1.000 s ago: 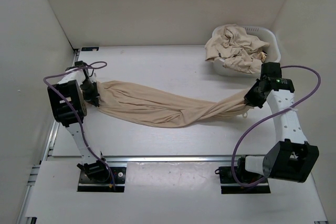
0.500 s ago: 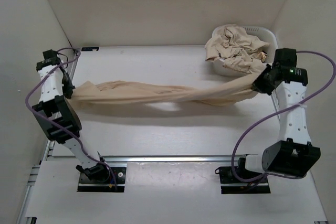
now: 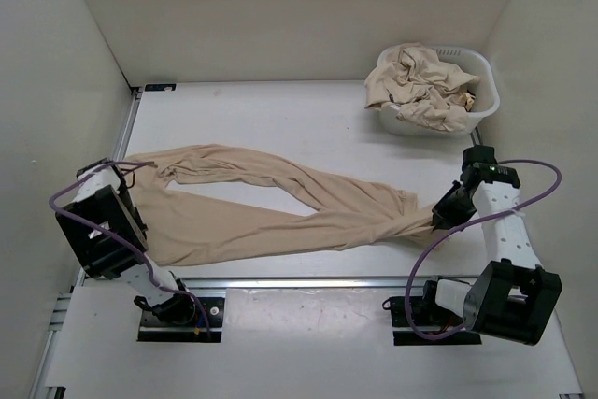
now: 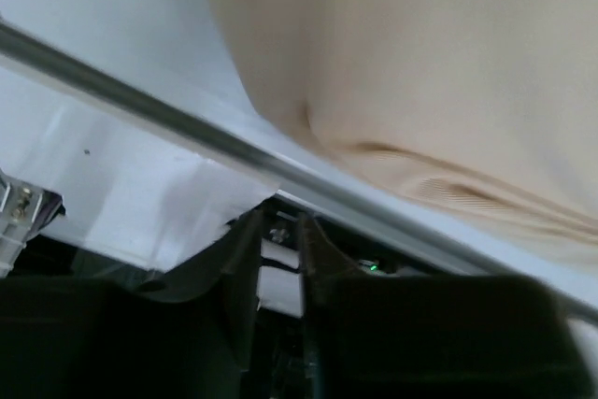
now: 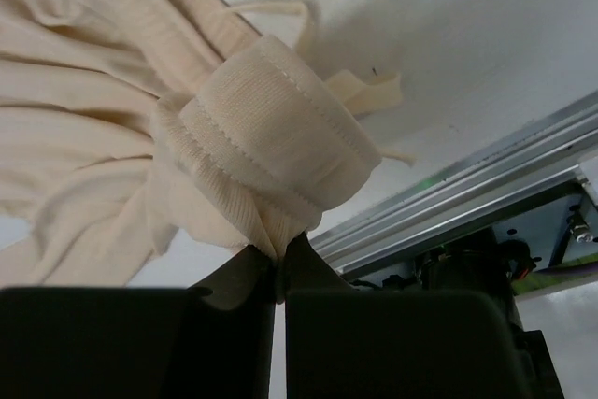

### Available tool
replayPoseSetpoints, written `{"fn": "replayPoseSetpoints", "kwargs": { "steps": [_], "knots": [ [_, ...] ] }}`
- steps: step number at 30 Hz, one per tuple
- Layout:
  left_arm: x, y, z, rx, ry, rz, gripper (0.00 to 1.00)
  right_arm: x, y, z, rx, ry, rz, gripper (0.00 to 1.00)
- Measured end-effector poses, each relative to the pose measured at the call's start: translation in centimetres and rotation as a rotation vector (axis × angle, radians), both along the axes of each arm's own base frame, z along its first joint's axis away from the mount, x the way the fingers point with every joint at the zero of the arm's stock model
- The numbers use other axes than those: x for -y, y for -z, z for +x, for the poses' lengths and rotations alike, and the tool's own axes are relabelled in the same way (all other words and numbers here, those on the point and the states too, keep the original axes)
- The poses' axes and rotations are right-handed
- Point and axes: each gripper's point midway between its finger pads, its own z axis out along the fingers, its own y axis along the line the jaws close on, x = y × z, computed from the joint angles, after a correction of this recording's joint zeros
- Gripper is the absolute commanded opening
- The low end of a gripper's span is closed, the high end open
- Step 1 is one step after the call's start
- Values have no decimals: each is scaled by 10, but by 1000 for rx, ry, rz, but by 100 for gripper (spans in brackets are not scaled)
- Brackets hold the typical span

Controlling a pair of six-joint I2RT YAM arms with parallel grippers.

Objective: Fold and stack the trousers
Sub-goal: Flatten the trousers out

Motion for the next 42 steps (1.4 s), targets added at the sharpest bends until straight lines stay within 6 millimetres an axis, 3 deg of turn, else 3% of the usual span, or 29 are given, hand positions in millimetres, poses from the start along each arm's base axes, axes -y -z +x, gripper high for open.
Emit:
{"fn": "replayPoseSetpoints", "kwargs": {
  "steps": [3,4,6,8,9,10,14,17,23,28,30,33,34,35,37,39,40,42],
  "knots": [
    [2,2,-20,-47,-32,-10,46,-2,14,-12,-48,5,8,0],
    [0,1,-22,-49,-38,-4,57,-2,16,-14,-56,6,6,0],
    [-5,-1,-23,-42,-57,7,66,0,16,-15,-60,9,-4,2],
    [-12,-7,-20,-27,-76,21,70,3,17,-16,-65,14,-22,20],
    [-18,-12,-15,-10,-86,36,70,4,17,-16,-66,18,-30,34],
    [-24,-18,-9,12,-92,52,70,6,18,-16,-70,21,-37,58],
    [-50,-40,22,121,-106,127,76,11,19,-21,-98,44,-65,83],
    [-59,-41,33,159,-108,151,82,18,14,-28,-120,90,-111,92],
    [-69,-16,47,198,-113,170,86,26,-10,-16,15,176,-158,92],
    [-73,0,54,237,-116,189,92,17,13,0,-22,214,-88,92],
    [-70,13,49,222,-115,178,92,14,25,6,-42,228,-63,87],
    [-60,36,36,173,-115,145,92,12,38,12,-79,238,-40,67],
    [-57,38,33,156,-111,132,88,11,42,14,-93,239,-34,50],
    [-58,38,34,159,-111,135,83,10,47,14,-107,236,-30,41],
    [-58,40,35,167,-115,135,52,9,56,12,-138,233,-24,21],
    [-59,44,39,181,-116,135,14,9,60,10,-156,230,-23,11],
    [-58,45,39,185,-120,135,14,9,60,10,-156,226,-23,0],
    [-60,47,40,185,-108,140,14,10,59,11,-153,215,-26,0]
  ]
}}
